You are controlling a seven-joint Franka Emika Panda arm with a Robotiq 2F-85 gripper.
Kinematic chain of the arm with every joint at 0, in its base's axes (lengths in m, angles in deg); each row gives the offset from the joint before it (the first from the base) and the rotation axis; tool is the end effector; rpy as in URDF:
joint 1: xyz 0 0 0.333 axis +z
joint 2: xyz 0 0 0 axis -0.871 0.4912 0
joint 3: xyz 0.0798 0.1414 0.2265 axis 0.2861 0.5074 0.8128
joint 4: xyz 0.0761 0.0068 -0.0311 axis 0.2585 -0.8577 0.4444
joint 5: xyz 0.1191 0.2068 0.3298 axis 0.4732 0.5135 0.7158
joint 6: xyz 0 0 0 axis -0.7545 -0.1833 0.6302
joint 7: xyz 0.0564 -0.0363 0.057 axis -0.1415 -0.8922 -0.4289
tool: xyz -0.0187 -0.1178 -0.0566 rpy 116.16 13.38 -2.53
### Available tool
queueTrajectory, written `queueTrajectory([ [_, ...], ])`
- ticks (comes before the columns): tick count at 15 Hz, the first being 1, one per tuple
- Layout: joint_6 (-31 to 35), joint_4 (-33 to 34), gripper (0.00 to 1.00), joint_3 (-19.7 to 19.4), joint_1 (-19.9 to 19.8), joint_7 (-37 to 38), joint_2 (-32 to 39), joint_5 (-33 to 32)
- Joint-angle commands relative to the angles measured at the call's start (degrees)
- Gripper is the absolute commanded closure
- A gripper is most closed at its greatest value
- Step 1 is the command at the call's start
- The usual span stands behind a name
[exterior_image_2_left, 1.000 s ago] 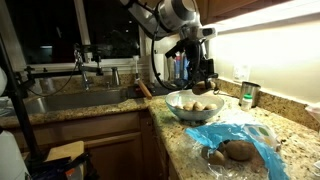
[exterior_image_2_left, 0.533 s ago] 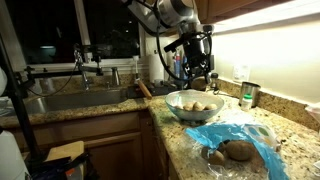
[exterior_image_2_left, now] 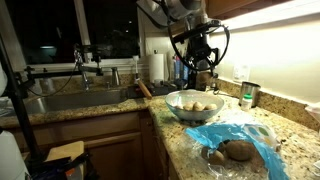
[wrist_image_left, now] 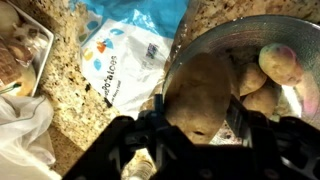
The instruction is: Pick up a potato from the plastic bag and put it in the dish.
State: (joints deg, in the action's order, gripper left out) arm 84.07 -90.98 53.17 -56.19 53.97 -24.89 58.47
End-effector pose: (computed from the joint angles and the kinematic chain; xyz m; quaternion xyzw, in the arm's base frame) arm 0.6266 0.0619 0.3834 0.9724 0.1895 0.0357 0.1312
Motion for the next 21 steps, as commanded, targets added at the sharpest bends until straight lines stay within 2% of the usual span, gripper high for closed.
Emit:
queueTrajectory([
  [1,-4.2,7.4,0.64,0.6,-0.3,-7.2,4.5,3.1],
  [7,-11.4,16.5,0.64,2.1,0.0,-15.2,11.5,6.9],
  [12,-14.8,19.4,0.64,3.8,0.7,-18.6,15.6,6.5],
  [21,-16.8,21.9,0.64,5.3,0.9,-22.4,20.3,7.0],
])
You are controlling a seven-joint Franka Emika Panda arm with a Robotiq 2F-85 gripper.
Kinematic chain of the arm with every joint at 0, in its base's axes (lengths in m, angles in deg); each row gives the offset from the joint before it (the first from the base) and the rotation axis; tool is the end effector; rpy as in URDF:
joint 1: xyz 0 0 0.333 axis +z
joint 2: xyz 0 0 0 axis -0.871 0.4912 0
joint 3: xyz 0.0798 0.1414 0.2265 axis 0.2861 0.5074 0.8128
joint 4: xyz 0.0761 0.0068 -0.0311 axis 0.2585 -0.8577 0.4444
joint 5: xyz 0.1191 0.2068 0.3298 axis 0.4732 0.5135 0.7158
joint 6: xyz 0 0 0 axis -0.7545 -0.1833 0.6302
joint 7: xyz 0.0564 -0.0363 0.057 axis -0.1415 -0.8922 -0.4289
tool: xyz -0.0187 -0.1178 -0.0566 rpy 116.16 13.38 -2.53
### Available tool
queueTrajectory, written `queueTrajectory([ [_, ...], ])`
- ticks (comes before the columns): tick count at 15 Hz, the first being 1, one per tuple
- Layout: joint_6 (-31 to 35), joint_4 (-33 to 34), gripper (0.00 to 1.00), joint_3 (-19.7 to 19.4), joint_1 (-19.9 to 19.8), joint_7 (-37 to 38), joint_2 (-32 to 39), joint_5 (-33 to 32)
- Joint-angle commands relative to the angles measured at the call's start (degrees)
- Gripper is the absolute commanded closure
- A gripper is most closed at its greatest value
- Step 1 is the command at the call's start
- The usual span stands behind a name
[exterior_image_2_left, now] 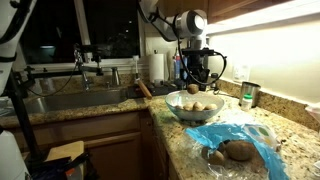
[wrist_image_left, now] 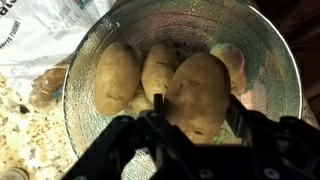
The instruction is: Pick up a potato from the plastic bag and put it in the dish.
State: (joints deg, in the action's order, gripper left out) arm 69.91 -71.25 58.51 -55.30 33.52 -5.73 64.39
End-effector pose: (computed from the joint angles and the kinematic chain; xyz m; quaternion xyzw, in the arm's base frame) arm 0.6623 0.1312 0.3109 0.9227 0.3727 -0.0865 0.0477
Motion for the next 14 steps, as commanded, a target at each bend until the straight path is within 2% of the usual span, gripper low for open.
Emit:
queueTrajectory([
  [1,-3.0,2.6,0.64,0.0,0.0,-2.1,1.6,1.1],
  [12,-4.5,5.6,0.64,0.1,0.1,-2.9,7.1,1.3],
  [13,-4.6,5.6,0.24,0.0,0.1,-2.6,7.2,1.2],
  [14,-4.7,5.7,0.13,0.0,0.1,-2.5,7.3,1.1],
])
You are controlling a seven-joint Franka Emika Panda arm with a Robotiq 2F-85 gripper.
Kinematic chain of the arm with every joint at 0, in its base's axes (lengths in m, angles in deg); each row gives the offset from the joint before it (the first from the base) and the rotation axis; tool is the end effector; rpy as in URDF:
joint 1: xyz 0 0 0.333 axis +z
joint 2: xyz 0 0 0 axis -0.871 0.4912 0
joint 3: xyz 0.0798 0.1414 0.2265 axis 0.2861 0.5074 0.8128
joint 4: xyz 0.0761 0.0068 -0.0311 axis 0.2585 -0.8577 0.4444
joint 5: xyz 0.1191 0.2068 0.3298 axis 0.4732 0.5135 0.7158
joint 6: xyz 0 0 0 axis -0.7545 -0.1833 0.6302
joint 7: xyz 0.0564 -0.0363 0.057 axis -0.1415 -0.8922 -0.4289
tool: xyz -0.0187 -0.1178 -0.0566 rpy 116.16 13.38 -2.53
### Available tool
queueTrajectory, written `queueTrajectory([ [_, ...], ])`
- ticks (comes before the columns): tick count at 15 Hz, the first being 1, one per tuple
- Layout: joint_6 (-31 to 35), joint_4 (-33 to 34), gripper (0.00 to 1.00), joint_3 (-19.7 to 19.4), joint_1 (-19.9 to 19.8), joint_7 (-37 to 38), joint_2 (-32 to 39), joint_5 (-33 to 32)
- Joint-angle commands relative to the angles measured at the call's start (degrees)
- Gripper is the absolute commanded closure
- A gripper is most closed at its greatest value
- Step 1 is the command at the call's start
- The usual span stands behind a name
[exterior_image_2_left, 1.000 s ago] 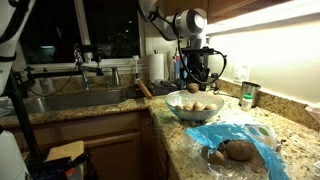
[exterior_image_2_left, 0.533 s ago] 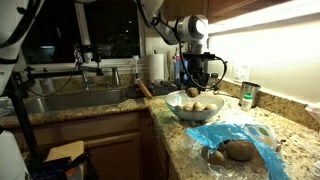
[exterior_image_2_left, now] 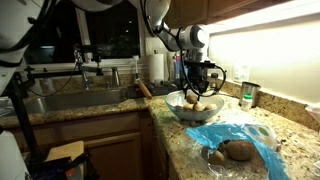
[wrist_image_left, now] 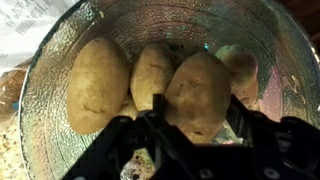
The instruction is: Pick up a potato from the plastic bag and put it in the dish.
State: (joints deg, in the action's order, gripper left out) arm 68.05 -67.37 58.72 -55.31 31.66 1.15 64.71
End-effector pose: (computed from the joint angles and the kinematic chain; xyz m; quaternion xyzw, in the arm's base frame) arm 0.6676 0.1326 0.2589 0.9135 0.3855 -0.1266 0.0288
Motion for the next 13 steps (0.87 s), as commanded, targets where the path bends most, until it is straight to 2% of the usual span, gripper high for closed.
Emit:
queueTrajectory([
  [1,-2.8,1.6,0.07,-0.3,0.0,-0.5,0.0,0.8],
  [3,-3.0,1.5,0.01,-0.6,-0.2,-0.2,-0.7,0.7],
  [7,-4.0,2.1,0.0,-1.5,-0.7,0.6,-1.9,0.3],
  [8,-2.2,2.7,0.0,-1.2,-0.1,0.0,0.0,0.1],
  [13,-2.2,3.0,0.0,-1.2,0.1,0.0,0.3,0.1],
])
